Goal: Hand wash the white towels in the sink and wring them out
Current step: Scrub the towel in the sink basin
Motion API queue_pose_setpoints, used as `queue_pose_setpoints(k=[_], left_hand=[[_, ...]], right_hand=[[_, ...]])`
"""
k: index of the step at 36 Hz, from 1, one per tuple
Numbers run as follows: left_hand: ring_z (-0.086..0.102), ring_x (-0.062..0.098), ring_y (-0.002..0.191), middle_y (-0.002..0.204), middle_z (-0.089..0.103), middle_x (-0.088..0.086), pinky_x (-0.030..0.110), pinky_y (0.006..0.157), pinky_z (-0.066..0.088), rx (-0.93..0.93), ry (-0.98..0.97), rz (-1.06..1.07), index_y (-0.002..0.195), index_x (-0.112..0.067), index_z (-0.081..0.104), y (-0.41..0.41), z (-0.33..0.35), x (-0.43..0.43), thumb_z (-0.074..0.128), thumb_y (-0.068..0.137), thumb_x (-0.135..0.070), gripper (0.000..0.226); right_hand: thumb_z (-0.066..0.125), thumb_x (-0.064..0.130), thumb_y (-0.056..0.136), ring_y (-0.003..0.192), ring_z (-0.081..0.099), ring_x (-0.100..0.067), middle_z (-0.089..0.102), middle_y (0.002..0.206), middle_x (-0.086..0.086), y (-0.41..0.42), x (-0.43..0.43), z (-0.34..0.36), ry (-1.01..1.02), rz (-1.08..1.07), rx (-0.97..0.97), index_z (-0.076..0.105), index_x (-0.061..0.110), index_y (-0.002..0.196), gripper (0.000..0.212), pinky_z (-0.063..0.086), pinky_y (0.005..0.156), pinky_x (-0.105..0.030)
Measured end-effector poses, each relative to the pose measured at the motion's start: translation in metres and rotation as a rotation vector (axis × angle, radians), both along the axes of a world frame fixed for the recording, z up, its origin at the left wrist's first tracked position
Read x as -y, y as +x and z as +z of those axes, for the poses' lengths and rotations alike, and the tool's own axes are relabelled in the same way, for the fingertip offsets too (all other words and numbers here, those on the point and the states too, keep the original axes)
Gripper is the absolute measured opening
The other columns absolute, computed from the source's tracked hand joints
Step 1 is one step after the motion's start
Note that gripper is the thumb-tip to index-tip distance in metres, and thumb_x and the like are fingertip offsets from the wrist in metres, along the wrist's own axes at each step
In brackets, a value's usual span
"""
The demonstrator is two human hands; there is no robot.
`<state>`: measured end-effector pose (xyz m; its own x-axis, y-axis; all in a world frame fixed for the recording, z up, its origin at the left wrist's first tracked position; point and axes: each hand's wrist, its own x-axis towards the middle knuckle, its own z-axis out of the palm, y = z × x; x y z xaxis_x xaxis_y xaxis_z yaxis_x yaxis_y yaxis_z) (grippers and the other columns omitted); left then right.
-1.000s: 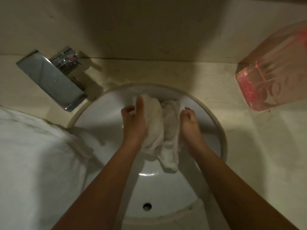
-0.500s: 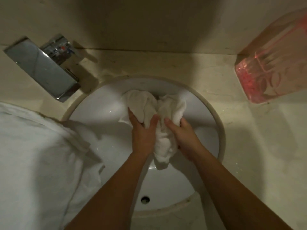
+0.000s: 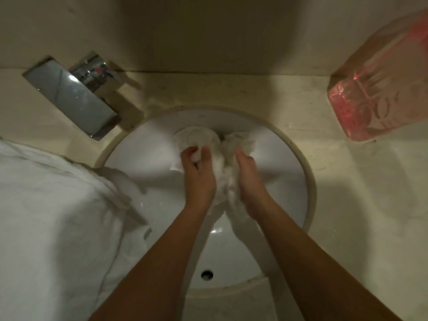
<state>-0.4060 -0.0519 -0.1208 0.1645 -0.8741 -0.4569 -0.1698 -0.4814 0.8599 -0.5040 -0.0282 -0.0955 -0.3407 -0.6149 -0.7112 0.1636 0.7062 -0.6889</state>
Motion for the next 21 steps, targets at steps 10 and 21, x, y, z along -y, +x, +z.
queue_pose_setpoints(k=[10, 21], left_hand=[[0.067, 0.002, 0.084, 0.089, 0.066, -0.008, 0.013, 0.07, 0.047, -0.023, -0.017, -0.027, 0.111, -0.018, 0.062, -0.01, 0.002, -0.004, 0.046, 0.11, -0.046, 0.033], [0.06, -0.001, 0.069, 0.08, 0.065, -0.007, 0.012, 0.062, 0.043, 0.011, -0.074, -0.036, 0.084, -0.029, 0.06, -0.019, 0.015, 0.004, 0.049, 0.109, -0.046, 0.032]], right_hand=[[0.027, 0.044, 0.116, 0.115, 0.062, -0.019, 0.059, 0.14, -0.006, 0.015, -0.004, 0.011, -0.083, 0.028, -0.053, 0.041, 0.023, 0.149, 0.042, 0.05, 0.1, -0.037], [0.03, 0.046, 0.116, 0.112, 0.066, -0.021, 0.065, 0.13, -0.011, 0.012, 0.004, 0.012, -0.05, -0.059, -0.008, 0.046, 0.023, 0.148, 0.042, 0.056, 0.099, -0.041]])
